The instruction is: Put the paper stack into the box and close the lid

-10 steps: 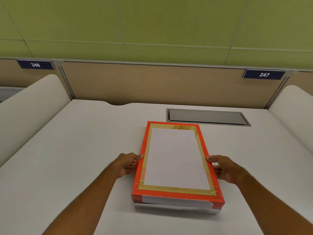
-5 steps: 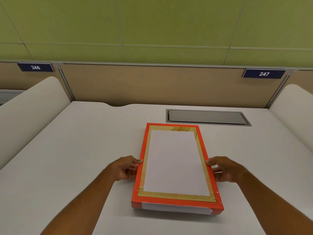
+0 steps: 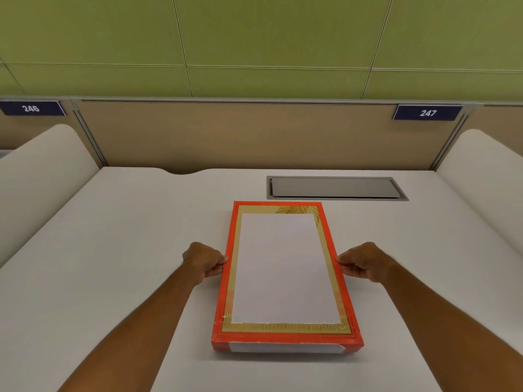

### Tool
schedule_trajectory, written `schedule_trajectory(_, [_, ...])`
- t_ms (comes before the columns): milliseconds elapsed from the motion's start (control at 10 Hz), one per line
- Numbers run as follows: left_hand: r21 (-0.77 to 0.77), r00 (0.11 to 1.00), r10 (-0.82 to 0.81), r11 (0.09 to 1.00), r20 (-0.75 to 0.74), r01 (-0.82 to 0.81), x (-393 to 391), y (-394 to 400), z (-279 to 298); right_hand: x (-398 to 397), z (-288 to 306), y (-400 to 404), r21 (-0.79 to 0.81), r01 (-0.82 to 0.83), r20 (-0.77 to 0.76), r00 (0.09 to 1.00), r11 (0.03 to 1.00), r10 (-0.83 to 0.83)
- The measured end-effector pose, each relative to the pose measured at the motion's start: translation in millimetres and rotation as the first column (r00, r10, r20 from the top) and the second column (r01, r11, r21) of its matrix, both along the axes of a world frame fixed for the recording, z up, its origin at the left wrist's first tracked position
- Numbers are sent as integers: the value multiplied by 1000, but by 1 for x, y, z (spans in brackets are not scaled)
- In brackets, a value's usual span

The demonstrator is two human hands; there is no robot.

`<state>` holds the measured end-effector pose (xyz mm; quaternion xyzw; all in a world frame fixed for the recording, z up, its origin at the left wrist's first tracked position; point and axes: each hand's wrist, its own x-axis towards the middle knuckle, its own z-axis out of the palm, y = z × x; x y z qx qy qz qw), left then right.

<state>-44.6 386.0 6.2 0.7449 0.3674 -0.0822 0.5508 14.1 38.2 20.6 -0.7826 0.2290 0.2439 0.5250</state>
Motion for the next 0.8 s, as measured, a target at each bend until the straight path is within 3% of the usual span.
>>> schedule_trajectory(400, [81,1000,0,997,-31,3,0,-4,-2,3,-3,5,-51,-1,12,1000,999,2])
schedule_trajectory(500, [326,992,-121,937,-35,126,1,-8,0,3,-7,9,-192,-35,102,993,981,55])
schedule_trajectory(600, [535,968,-249,813,-33,227,-2,-15,6,-2,-5,15,-433,-131,186,955,892,230])
schedule_trajectory(700, [746,935,-355,621,-7,241,-7,-35,26,-14,12,35,-674,-109,306,859,730,411])
schedule_trajectory(800, [837,904,-427,482,-33,259,-5,-46,34,-17,20,42,-759,-76,347,794,647,500])
